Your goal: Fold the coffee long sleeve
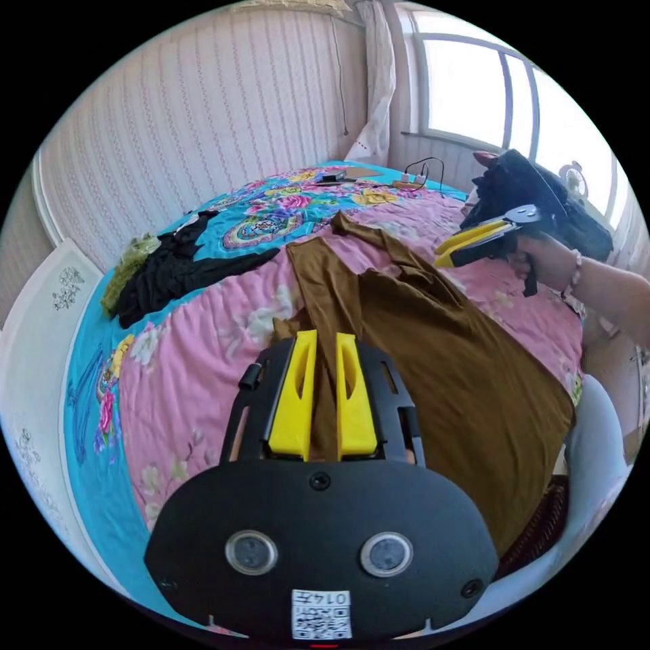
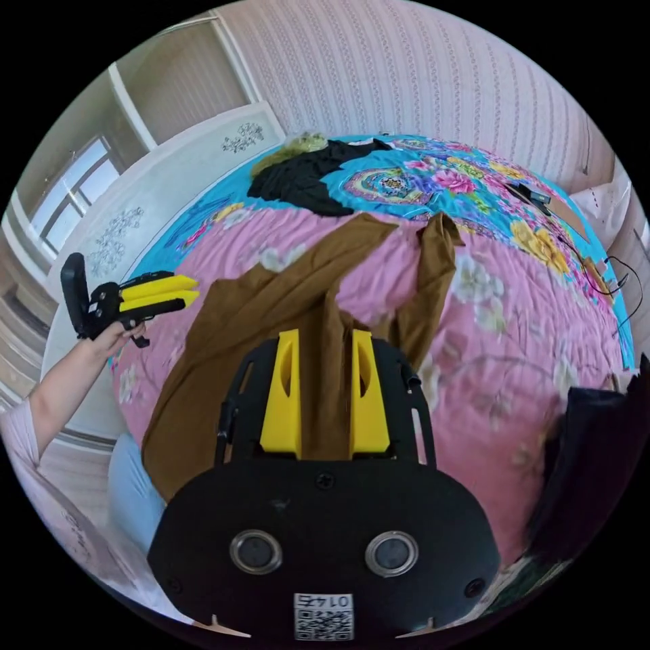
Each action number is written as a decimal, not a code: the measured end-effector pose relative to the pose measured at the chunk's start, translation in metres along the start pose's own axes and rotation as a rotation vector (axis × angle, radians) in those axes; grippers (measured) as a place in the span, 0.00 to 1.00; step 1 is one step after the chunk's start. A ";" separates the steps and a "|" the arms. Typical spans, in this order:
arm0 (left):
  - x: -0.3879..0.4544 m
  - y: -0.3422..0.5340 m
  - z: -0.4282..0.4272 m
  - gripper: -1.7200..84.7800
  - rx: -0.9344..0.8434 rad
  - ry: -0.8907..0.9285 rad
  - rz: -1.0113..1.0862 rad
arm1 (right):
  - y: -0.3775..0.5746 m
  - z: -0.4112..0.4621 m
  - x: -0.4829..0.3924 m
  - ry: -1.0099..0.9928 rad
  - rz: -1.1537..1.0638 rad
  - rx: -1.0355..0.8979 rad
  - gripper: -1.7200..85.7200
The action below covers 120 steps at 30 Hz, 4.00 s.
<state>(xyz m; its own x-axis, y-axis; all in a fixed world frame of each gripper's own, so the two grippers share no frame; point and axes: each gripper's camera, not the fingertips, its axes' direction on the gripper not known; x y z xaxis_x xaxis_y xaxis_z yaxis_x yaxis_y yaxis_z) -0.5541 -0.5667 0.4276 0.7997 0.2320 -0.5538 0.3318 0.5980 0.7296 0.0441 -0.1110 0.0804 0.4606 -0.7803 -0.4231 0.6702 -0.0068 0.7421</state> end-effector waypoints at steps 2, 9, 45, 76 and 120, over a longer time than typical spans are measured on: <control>-0.015 -0.046 0.047 0.06 -0.012 -0.042 -0.013 | -0.047 0.036 0.019 -0.021 0.053 0.011 0.15; -0.045 -0.102 0.177 0.10 -0.179 0.087 -0.210 | -0.106 0.137 0.055 -0.072 0.177 -0.082 0.14; 0.103 0.078 -0.060 0.08 -0.131 0.125 -0.167 | 0.152 0.160 -0.133 -0.118 0.174 0.043 0.14; -0.148 0.442 -0.494 0.01 0.449 -0.431 -0.812 | 0.042 0.299 -0.663 -0.454 -0.784 -0.040 0.01; -0.080 0.299 -0.263 0.07 0.293 0.111 -0.368 | 0.219 0.080 -0.109 0.003 0.243 0.204 0.17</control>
<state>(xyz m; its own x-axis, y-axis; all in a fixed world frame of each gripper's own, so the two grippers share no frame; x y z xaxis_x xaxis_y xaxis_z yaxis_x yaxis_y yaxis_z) -0.6504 -0.2049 0.5840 0.5497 0.1353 -0.8243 0.7227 0.4178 0.5505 0.0939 -0.0777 0.3307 0.5948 -0.7727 -0.2216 0.4095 0.0540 0.9107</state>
